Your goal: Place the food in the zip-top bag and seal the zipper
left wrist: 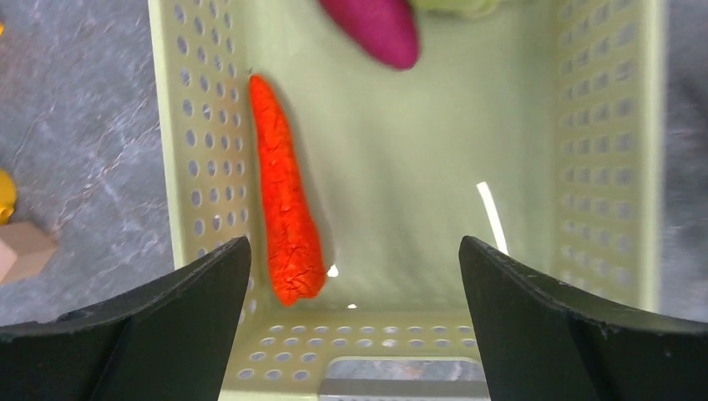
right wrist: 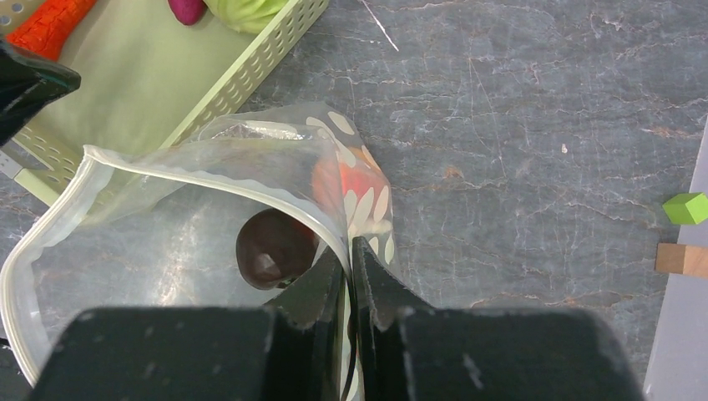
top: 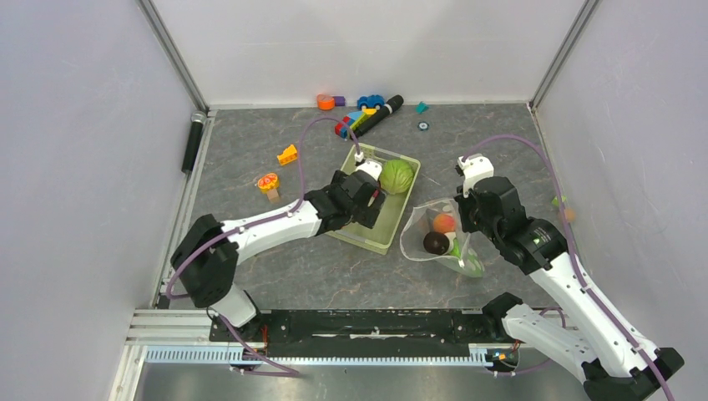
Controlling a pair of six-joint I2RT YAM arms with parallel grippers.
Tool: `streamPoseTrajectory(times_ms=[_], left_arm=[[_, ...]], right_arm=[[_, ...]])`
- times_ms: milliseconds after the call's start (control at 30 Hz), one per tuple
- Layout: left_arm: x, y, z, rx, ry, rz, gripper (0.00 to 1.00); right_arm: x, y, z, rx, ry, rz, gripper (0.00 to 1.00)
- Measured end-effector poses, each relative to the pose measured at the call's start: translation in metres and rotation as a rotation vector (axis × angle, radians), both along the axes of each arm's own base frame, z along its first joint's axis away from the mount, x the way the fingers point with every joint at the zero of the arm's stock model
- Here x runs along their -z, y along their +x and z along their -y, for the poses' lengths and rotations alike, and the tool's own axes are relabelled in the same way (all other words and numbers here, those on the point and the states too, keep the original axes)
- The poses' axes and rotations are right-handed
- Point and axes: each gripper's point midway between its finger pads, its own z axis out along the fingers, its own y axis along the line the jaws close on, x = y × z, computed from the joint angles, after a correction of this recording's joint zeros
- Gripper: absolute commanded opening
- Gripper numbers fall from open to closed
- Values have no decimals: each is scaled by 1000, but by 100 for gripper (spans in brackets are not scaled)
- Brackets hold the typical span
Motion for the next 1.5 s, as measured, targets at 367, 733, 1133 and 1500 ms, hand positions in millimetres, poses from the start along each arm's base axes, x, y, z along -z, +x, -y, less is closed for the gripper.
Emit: streamPoseTrajectory(times_ms=[367, 733, 1133, 1500], left_arm=[[55, -1, -40, -91, 274, -67, 88], [60, 0, -43, -108, 292, -65, 74], [75, -1, -40, -109, 297, -91, 66], [91, 1, -35, -107, 299, -103, 54]], right_arm=[[-1, -1, 1, 0, 3, 7, 12], [1, 1, 0, 2, -5, -2, 12], [4, 2, 0, 3, -12, -12, 12], [4, 2, 0, 3, -13, -13, 12]])
